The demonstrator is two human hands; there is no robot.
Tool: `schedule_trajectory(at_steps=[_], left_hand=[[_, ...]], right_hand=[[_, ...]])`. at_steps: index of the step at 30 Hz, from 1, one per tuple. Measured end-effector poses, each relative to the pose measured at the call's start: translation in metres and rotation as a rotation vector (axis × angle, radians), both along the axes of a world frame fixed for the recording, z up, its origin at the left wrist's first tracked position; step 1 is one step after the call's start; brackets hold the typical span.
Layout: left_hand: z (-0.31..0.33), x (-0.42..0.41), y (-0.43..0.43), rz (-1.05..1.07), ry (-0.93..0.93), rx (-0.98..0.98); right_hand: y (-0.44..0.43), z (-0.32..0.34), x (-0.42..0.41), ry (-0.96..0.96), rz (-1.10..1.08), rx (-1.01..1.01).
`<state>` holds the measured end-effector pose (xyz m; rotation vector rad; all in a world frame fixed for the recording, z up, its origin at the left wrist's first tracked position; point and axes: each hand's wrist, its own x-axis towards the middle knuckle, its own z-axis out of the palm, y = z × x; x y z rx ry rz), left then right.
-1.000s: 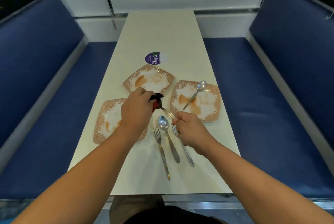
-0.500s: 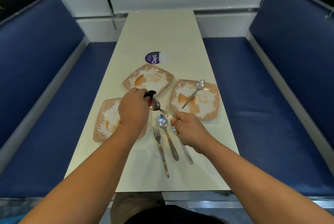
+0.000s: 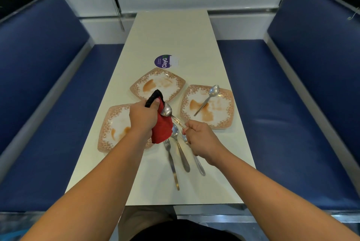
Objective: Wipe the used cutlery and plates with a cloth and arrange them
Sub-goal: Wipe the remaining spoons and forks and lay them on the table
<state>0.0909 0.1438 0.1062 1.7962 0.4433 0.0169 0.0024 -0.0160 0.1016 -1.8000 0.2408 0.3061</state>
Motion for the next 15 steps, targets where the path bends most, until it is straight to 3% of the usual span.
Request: schedule_trajectory(at_steps=[7, 15], left_hand=[[0.0, -0.009, -0.012, -0.066, 0.243, -0.474], [0.0, -0.021, -0.02, -0.194, 0.216, -0.45]], right_hand=[[0.003, 0.002, 0.006, 0.034, -0.106, 0.164], [0.009, -0.005, 0.001, 0.023, -0.059, 0.217]])
